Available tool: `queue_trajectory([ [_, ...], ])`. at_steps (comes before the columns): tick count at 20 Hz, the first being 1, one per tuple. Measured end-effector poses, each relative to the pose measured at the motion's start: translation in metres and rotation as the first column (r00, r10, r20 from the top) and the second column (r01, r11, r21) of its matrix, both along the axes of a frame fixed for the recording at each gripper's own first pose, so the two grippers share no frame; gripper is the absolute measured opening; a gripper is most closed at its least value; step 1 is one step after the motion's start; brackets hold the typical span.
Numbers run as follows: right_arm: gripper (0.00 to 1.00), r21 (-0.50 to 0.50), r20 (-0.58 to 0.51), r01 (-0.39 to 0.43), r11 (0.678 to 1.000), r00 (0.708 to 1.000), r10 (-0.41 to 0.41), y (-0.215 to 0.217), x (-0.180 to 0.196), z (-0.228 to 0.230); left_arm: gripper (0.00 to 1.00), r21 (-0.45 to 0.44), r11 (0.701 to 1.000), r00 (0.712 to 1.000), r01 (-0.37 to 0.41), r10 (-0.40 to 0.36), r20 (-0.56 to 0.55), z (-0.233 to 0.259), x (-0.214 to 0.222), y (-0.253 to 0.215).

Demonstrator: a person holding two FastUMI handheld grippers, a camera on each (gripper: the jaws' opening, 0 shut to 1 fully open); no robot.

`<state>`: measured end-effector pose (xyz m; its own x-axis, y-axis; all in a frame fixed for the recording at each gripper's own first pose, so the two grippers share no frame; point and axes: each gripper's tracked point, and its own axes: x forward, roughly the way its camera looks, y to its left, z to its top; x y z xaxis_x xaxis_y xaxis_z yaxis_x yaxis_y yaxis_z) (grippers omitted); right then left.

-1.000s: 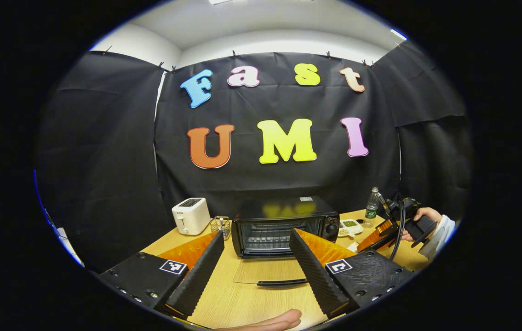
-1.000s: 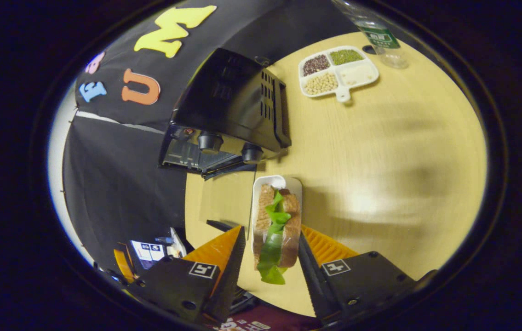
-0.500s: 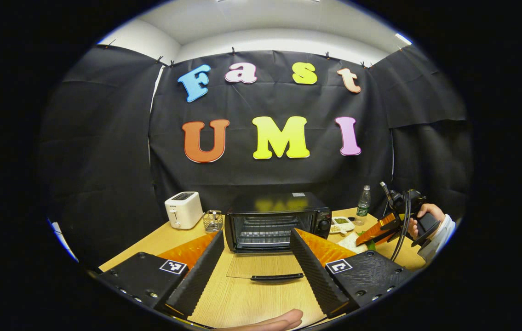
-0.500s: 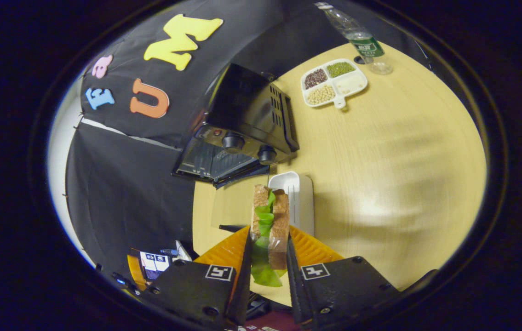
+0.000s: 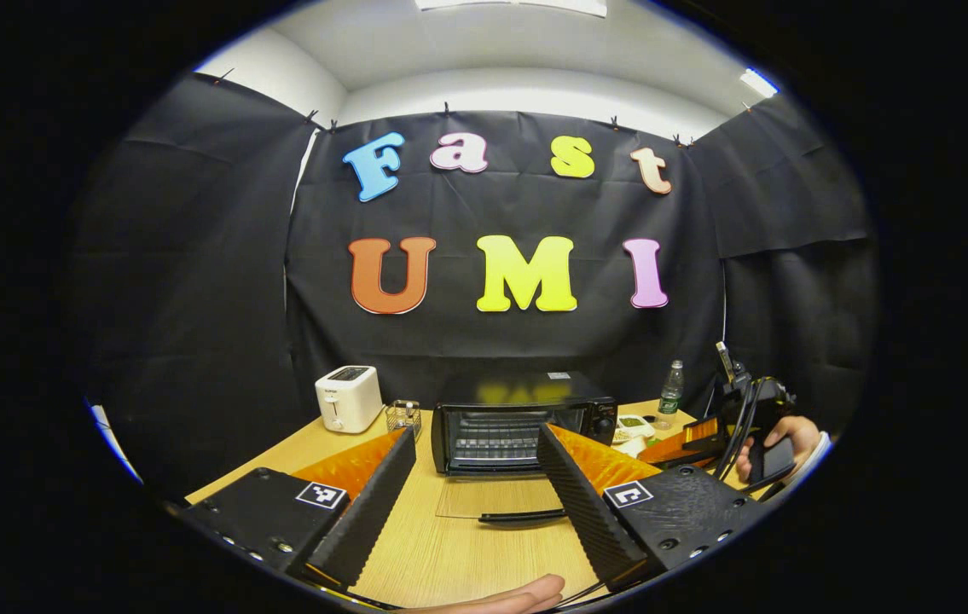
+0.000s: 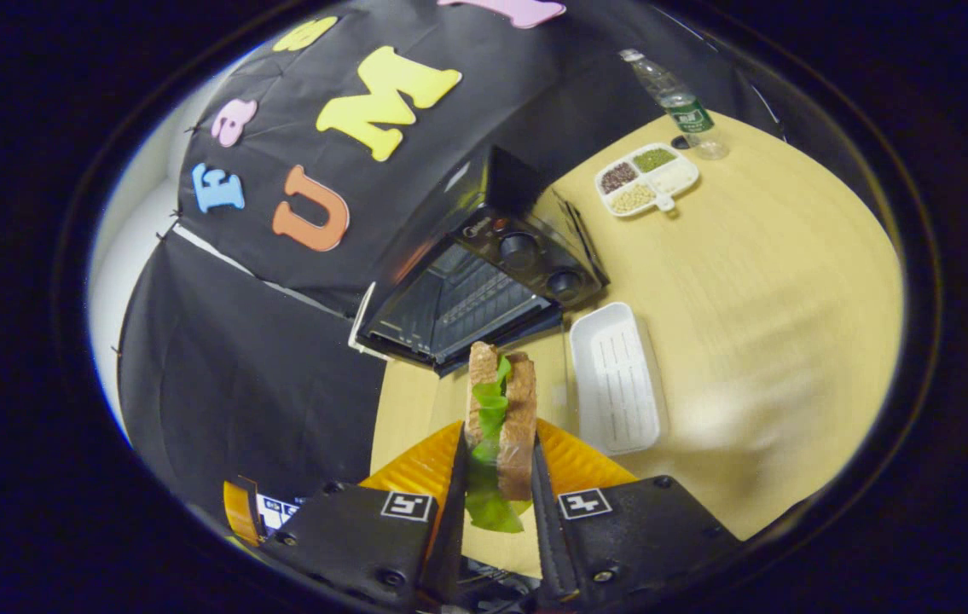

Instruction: Open the electric oven with the left hand, put the food in, and close the electric oven.

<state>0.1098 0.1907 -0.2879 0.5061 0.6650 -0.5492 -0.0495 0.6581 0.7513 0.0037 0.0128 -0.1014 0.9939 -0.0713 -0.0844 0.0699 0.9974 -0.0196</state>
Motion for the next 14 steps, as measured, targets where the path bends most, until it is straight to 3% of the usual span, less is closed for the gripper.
queue_trajectory([
  [4,0.40,0.146,0.010,0.076,0.986,0.997,-0.078,0.061,0.009,0.001,0.94,0.010,1.000,1.000,0.001,-0.001,-0.008,-0.007,-0.002,0.017],
  [8,0.40,0.270,0.044,0.264,0.926,0.957,-0.285,0.101,0.050,0.003,0.94,-0.003,1.000,0.999,-0.024,0.024,-0.026,-0.015,-0.003,0.040],
  [11,0.40,0.300,0.061,0.374,0.878,0.911,-0.408,0.120,0.084,-0.006,0.94,-0.016,0.999,0.999,-0.028,0.028,-0.026,-0.010,-0.014,0.044],
  [14,0.40,0.280,0.063,0.407,0.869,0.896,-0.440,0.141,0.112,-0.024,0.94,-0.018,1.000,0.999,-0.014,0.013,-0.032,-0.010,-0.017,0.047],
])
